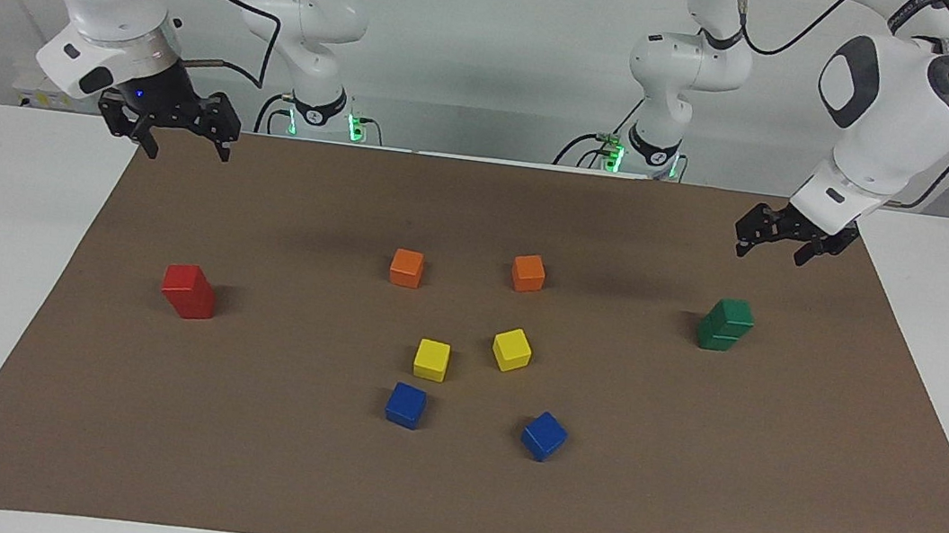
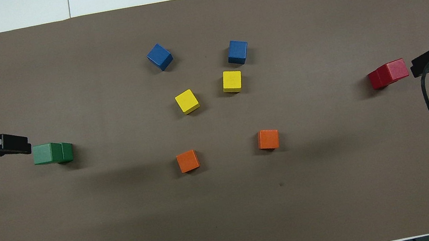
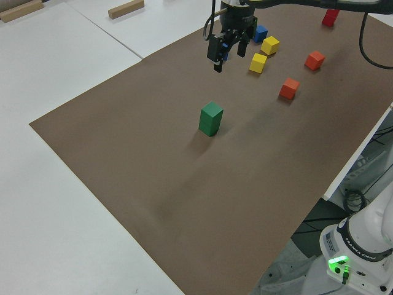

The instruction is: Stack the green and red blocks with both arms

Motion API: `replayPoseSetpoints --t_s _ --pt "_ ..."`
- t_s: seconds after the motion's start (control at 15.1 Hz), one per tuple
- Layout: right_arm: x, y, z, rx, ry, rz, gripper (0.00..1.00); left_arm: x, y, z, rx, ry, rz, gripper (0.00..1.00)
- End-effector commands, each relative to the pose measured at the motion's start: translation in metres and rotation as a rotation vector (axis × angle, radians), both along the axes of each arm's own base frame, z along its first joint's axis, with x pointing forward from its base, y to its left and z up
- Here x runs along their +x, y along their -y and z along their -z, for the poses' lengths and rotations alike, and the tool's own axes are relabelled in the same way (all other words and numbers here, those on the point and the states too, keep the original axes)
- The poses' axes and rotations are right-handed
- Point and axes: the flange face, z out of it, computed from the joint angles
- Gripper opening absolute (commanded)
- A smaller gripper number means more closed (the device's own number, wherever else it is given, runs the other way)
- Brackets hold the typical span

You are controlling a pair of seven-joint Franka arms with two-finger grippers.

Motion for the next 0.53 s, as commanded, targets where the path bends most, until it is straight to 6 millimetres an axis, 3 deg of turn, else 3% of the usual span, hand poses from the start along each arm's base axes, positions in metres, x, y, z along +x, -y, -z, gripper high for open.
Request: replayPoseSetpoints --t_s 0.0,0.13,0.46 --pt "0.002 0.0 -0.003 -0.002 0.016 0.014 1.0 -0.004 -0.002 -0.02 0.014 0.01 -0.008 1.0" --pt "0.003 0.0 -0.004 -0.003 0.018 0.014 1.0 -0.006 -0.005 -0.021 0.015 -0.011 -0.014 1.0" --pt "0.002 -0.001 -0.004 0.0 0.018 0.012 1.0 -0.004 -0.001 -0.047 0.016 0.018 -0.011 1.0"
